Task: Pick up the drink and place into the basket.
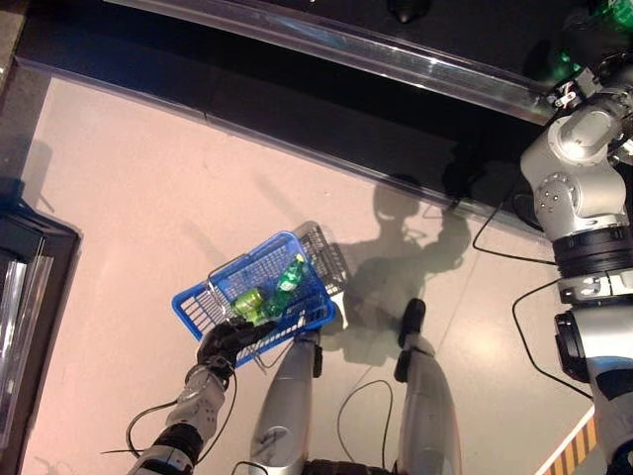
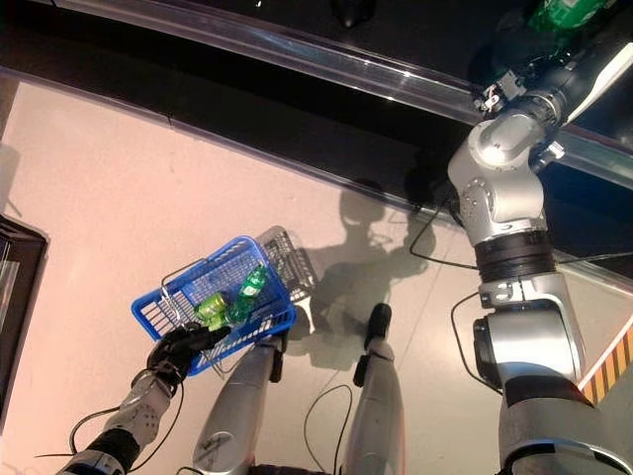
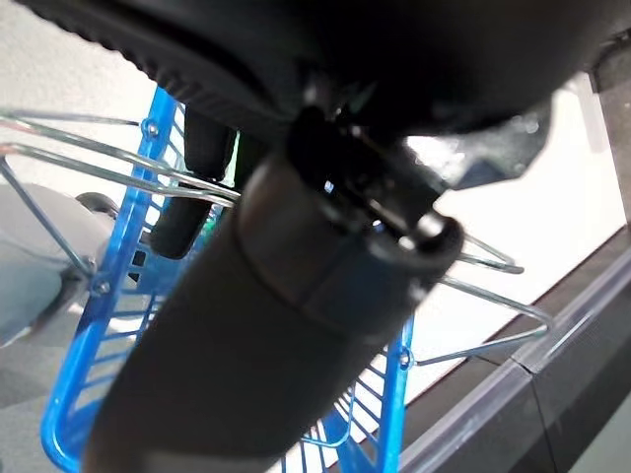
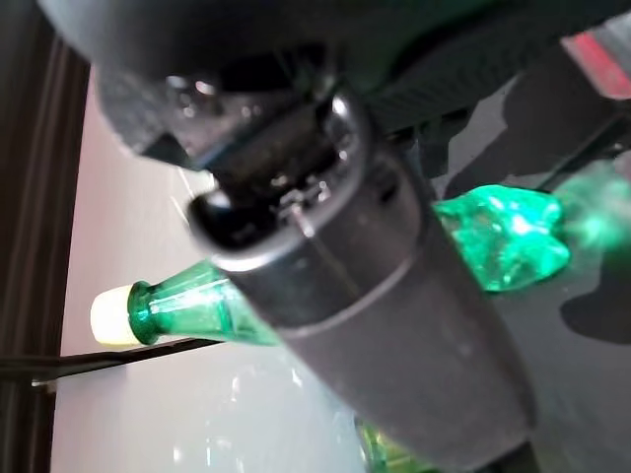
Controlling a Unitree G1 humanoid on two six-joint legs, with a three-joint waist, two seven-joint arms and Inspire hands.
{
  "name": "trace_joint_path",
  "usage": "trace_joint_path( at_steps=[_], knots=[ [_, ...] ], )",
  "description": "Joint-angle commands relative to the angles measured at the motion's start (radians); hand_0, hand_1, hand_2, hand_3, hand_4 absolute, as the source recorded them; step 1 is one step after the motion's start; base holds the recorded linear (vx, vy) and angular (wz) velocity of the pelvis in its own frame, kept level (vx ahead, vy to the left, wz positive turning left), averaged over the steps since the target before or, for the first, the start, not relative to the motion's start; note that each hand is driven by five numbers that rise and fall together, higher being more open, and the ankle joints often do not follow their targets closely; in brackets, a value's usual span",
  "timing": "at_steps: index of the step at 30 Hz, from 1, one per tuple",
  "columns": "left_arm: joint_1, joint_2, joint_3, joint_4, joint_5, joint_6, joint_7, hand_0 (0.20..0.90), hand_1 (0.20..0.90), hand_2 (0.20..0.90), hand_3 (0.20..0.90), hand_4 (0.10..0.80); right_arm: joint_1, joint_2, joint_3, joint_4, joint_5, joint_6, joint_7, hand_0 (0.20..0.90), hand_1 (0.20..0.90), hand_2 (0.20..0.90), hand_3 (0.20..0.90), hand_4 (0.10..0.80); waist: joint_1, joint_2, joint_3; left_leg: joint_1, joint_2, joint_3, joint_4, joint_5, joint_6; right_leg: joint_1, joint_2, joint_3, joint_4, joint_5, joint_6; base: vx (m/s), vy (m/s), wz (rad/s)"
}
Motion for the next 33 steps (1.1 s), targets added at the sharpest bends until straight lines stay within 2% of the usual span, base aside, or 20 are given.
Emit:
trace_joint_path(
  at_steps=[1,7,8,9,10,11,25,33],
  knots=[
    [0.15,0.016,-0.07,-0.107,-0.009,0.002,-0.043,0.3,0.3,0.3,0.2,0.1,-0.209,-0.167,0.081,-0.031,-0.042,-0.096,-0.053,0.9,0.9,0.9,0.9,0.8,0.003,0.026,-0.019,-0.064,0.022,-0.054,0.012,0.047,0.027,0.013,-0.019,-0.01,0.061,-0.067,-0.028,0.0,0.0,0.0],
    [0.161,0.039,-0.076,-0.128,-0.017,0.015,-0.046,0.3,0.3,0.3,0.2,0.1,-0.274,-0.218,0.139,0.031,-0.048,-0.101,-0.068,0.9,0.9,0.9,0.9,0.8,0.01,0.023,-0.019,-0.066,0.023,-0.055,0.002,0.052,0.026,0.011,-0.019,-0.019,0.059,-0.067,-0.026,-0.007,-0.006,0.01],
    [0.164,0.049,-0.077,-0.133,-0.021,0.019,-0.049,0.3,0.3,0.3,0.2,0.1,-0.284,-0.227,0.154,0.025,-0.034,-0.095,-0.071,0.691,0.691,0.691,0.656,0.556,0.011,0.021,-0.019,-0.063,0.024,-0.056,0.008,0.042,0.027,0.014,-0.018,-0.019,0.065,-0.074,-0.025,0.006,-0.019,0.03],
    [0.164,0.051,-0.077,-0.134,-0.022,0.02,-0.049,0.3,0.3,0.3,0.2,0.1,-0.286,-0.229,0.157,0.024,-0.029,-0.092,-0.071,0.599,0.599,0.599,0.549,0.449,0.011,0.02,-0.019,-0.062,0.025,-0.056,0.008,0.042,0.027,0.015,-0.018,-0.019,0.064,-0.074,-0.025,0.0,0.0,0.0],
    [0.16,0.056,-0.07,-0.133,-0.022,0.021,-0.056,0.3,0.3,0.3,0.2,0.1,-0.294,-0.234,0.161,0.032,-0.014,-0.099,-0.063,0.333,0.333,0.333,0.238,0.138,0.011,0.018,-0.019,-0.07,0.024,-0.055,0.006,0.05,0.028,0.008,-0.019,-0.02,0.063,-0.067,-0.025,0.0,0.0,0.0],
    [0.163,0.059,-0.069,-0.134,-0.023,0.022,-0.058,0.3,0.3,0.3,0.2,0.1,-0.292,-0.236,0.162,0.036,-0.005,-0.104,-0.06,0.3,0.3,0.3,0.2,0.1,0.012,0.018,-0.019,-0.065,0.026,-0.055,0.01,0.042,0.027,0.012,-0.019,-0.021,0.067,-0.074,-0.025,0.0,0.0,0.0],
    [0.169,0.072,-0.065,-0.144,-0.029,0.011,-0.075,0.3,0.3,0.3,0.2,0.1,-0.295,-0.237,0.167,0.073,-0.012,-0.158,-0.035,0.3,0.3,0.3,0.2,0.1,0.022,0.017,-0.019,-0.087,0.02,-0.053,0.041,0.023,0.035,-0.01,-0.023,-0.031,0.103,-0.09,-0.027,0.0,0.0,0.0],
    [0.168,0.071,-0.05,-0.149,-0.037,0.004,-0.072,0.3,0.3,0.3,0.2,0.1,-0.258,-0.225,0.128,-0.065,-0.086,-0.159,-0.05,0.3,0.3,0.3,0.2,0.1,0.015,0.011,-0.019,-0.077,0.017,-0.05,0.057,0.012,0.038,0.001,-0.018,-0.029,0.118,-0.101,-0.029,0.0,0.0,0.0]
  ],
)
